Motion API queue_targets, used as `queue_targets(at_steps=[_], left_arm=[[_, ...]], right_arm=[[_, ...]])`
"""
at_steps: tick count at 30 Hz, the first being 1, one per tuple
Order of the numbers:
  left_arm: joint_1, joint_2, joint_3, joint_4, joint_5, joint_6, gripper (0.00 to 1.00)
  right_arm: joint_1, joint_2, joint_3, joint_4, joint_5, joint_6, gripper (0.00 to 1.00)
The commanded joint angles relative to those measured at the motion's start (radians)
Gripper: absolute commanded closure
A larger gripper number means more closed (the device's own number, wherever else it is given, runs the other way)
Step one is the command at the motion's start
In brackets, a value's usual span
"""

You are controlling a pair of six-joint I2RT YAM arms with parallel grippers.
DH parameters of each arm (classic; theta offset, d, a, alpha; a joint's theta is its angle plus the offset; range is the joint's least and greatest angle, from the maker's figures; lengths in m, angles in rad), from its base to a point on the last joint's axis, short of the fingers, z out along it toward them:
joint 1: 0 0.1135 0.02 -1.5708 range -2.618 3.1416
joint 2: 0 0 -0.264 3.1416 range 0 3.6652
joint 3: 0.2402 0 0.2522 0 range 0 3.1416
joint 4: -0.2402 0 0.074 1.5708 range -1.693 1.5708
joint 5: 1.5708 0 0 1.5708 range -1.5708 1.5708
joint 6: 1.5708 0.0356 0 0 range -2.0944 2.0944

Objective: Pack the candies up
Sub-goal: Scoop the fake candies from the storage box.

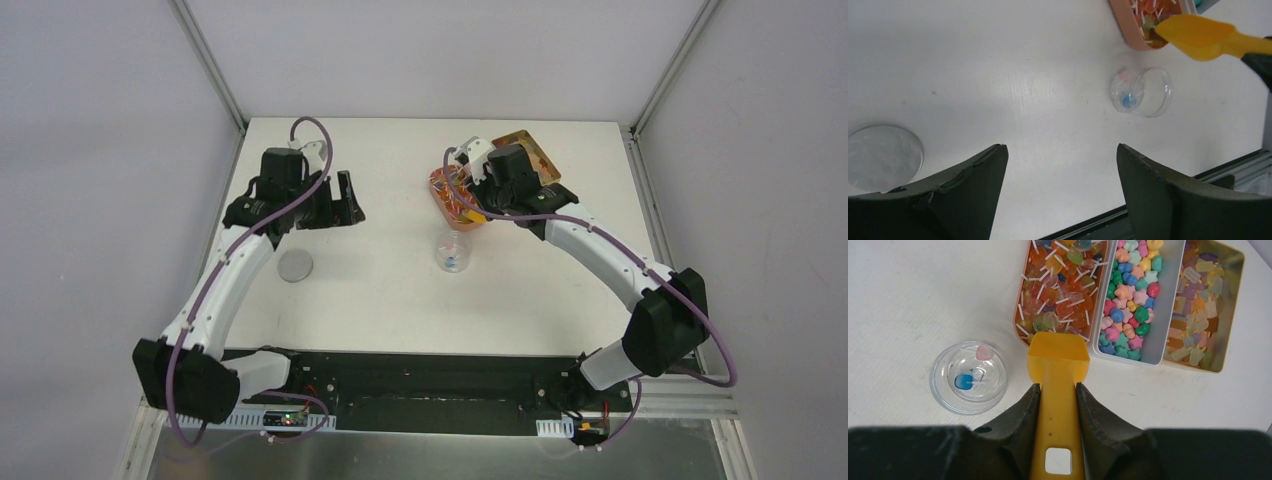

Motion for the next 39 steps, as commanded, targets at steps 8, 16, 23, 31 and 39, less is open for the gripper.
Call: queue_targets(at_steps=[8, 16, 23, 31, 39], left_arm=[[0.014, 0.505, 0.346, 0.313, 0.142, -0.287, 0.35], [0.001, 0.843, 0.553, 0.430, 0.173, -0.339, 0.47], [-0.020, 1.026, 0.644, 0.558, 0.182, -0.402, 0.53], [-0.048, 1.158, 0.658, 0.771, 0.240, -0.551, 0.57], [-0.080, 1.229, 0.661, 0.894, 0.272, -0.649, 0.59]], right_arm=[[-0.021, 0.047, 0.039, 0.098, -0.026, -0.048, 1.00], [-0.027, 0.076, 0.025, 0.135, -0.076, -0.061, 1.00], [-0.037, 0.083, 0.004, 0.145, -0.073, -0.063, 1.00], [-0.035, 0.063, 0.026, 0.069, -0.040, -0.073, 1.00], [-0.036, 0.084, 0.075, -0.016, -0.063, -0.114, 1.00]])
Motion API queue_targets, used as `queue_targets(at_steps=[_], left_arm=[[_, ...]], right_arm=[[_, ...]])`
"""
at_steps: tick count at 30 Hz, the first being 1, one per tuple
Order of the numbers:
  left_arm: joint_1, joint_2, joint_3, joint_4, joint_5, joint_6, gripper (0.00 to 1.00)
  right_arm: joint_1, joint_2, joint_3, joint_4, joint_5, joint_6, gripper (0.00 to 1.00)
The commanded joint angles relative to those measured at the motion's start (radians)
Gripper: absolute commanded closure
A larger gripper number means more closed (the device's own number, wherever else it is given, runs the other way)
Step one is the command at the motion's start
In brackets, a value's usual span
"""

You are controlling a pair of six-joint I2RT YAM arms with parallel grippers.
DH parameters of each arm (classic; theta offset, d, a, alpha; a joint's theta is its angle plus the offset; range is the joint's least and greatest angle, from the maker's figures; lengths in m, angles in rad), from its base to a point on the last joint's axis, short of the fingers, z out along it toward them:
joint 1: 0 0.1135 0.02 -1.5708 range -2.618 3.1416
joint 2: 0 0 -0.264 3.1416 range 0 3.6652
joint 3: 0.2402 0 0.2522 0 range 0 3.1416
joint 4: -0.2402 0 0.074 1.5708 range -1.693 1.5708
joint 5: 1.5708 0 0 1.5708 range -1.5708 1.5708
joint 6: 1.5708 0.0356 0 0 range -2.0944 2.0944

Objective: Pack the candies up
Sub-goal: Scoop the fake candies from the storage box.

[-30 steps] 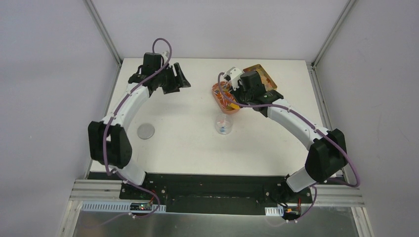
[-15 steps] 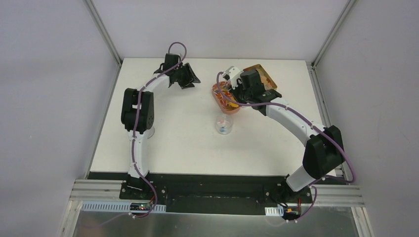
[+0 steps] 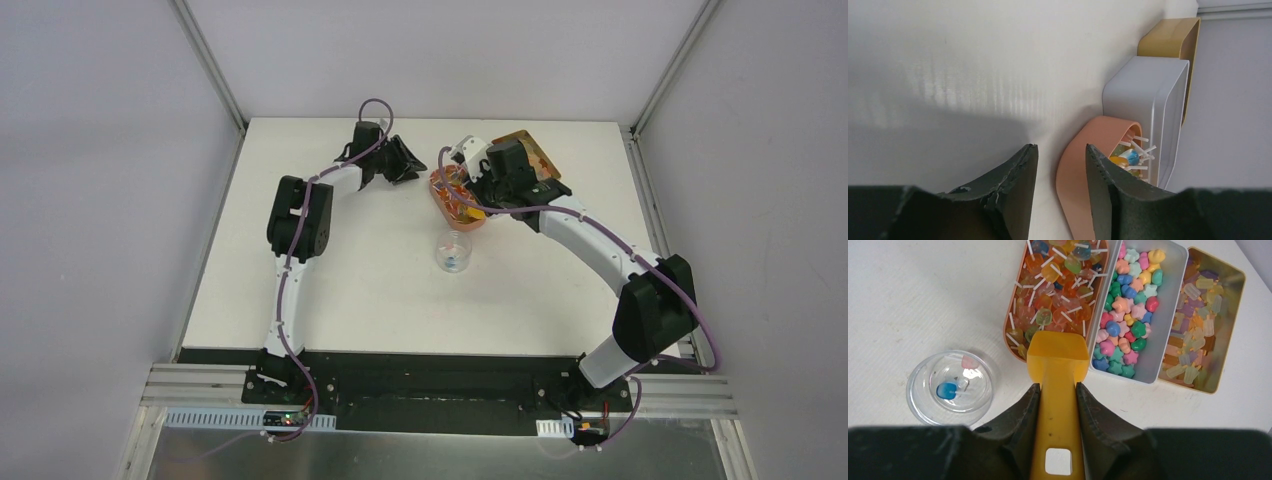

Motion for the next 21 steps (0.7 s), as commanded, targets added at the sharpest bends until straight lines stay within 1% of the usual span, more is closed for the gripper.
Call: queue_targets(at_steps=[1, 5, 12, 21], left_arm=[[-0.022, 0.026, 0.044, 0.143, 0.042, -0.086, 0.59], [-0.032, 0.044, 0.045, 0.151, 0.059, -0.102, 0.61], [-0.046, 0.044, 0.029, 0.149, 0.081, -0.085, 0.62], [-0.048, 0.034, 0.002, 0.147, 0.089, -0.081, 0.62]], right_arm=[[-0.003, 0.017, 0.050, -0.055, -0.020, -0.029, 1.00], [-0.004, 0.017, -0.010, 0.009, -0.006, -0.006, 1.00], [-0.005, -0.035, -0.172, 0.229, 0.002, 0.032, 1.00], [-0.012, -0.092, -0.326, 0.434, 0.036, 0.059, 1.00]])
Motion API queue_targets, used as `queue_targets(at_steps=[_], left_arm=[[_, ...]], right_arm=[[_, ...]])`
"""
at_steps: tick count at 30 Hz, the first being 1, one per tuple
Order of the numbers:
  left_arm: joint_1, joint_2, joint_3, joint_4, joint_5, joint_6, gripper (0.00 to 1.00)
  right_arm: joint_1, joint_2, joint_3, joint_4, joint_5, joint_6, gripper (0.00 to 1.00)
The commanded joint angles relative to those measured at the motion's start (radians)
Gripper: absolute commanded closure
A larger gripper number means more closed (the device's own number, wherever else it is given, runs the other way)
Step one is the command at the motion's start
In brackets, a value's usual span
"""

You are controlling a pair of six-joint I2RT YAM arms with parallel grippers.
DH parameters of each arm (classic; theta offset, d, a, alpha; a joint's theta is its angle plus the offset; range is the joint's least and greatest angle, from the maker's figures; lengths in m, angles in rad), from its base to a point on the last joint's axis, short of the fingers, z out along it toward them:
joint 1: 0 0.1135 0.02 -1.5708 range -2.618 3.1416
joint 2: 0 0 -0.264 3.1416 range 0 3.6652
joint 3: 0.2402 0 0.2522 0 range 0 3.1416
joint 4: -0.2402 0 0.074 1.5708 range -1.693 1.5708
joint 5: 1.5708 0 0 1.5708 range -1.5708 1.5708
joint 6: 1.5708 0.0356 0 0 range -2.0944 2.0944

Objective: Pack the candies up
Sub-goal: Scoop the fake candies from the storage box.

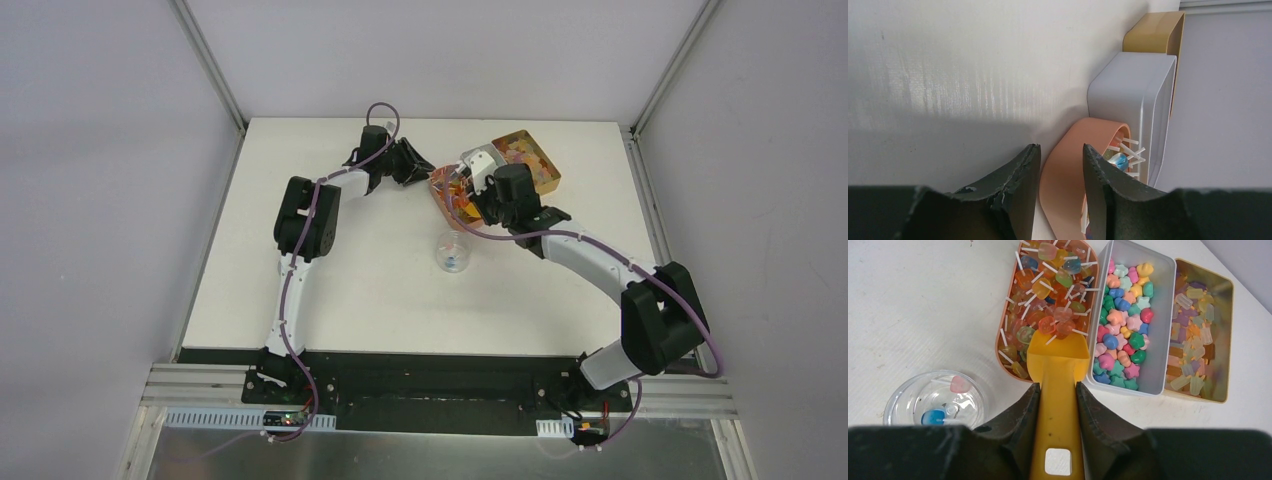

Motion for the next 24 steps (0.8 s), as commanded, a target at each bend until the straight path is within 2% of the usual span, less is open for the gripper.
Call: queue_targets(at_steps=[1, 10, 24], left_arm=[[-0.016, -0.014, -0.004, 0.041, 0.046, 0.005, 0.62], [-0.020, -0.014, -0.004, 0.038, 0.059, 0.000, 0.64], [-0.024, -0.017, 0.005, 0.031, 0.062, 0.000, 0.66]], right_arm=[[-0.013, -0.037, -0.096, 0.129, 0.011, 0.042, 1.00], [-0.031, -0.042, -0.231, 0.352, -0.002, 0.093, 1.00], [-0.044, -0.069, -0.391, 0.589, 0.021, 0.156, 1.00]])
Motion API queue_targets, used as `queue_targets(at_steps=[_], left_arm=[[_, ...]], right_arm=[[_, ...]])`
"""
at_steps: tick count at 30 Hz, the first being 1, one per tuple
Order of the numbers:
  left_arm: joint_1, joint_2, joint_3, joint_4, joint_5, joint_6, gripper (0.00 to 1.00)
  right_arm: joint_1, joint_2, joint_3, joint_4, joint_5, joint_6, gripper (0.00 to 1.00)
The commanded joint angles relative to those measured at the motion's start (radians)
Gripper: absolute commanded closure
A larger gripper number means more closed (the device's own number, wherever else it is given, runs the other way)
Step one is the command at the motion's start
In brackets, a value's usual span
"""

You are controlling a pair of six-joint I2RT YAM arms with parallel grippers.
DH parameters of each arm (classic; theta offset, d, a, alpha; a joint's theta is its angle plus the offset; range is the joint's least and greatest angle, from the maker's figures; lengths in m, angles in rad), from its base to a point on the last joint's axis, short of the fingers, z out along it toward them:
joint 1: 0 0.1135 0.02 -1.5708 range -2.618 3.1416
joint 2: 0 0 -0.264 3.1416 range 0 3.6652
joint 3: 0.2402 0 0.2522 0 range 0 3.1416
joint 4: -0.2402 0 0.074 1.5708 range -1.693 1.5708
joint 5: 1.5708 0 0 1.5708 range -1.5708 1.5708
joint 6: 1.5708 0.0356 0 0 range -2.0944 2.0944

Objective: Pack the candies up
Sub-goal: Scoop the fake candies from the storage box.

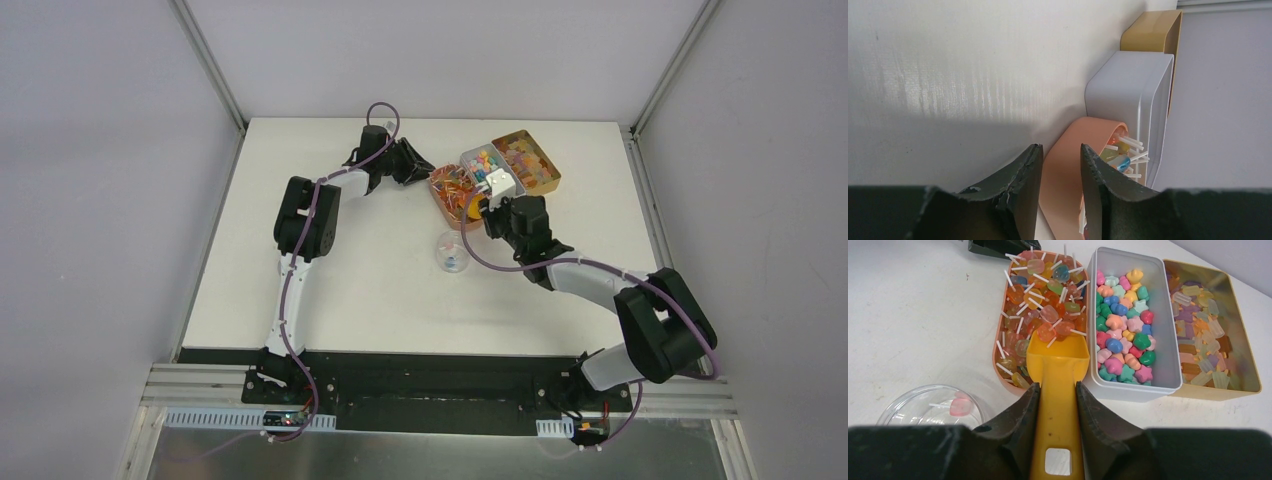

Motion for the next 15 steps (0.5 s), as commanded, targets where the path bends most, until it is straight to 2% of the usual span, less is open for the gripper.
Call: queue_targets(at_steps=[1, 15], left_arm=[[-0.025, -0.017, 0.006, 0.022, 0.047, 0.002, 0.66], [-0.029, -0.017, -0.003, 0.020, 0.050, -0.003, 0.66]], right_arm=[[-0.019, -0.014, -0.055, 0.076, 0.025, 0.038, 1.00], [-0.025, 0.062, -0.131, 0.323, 0.006, 0.094, 1.00]])
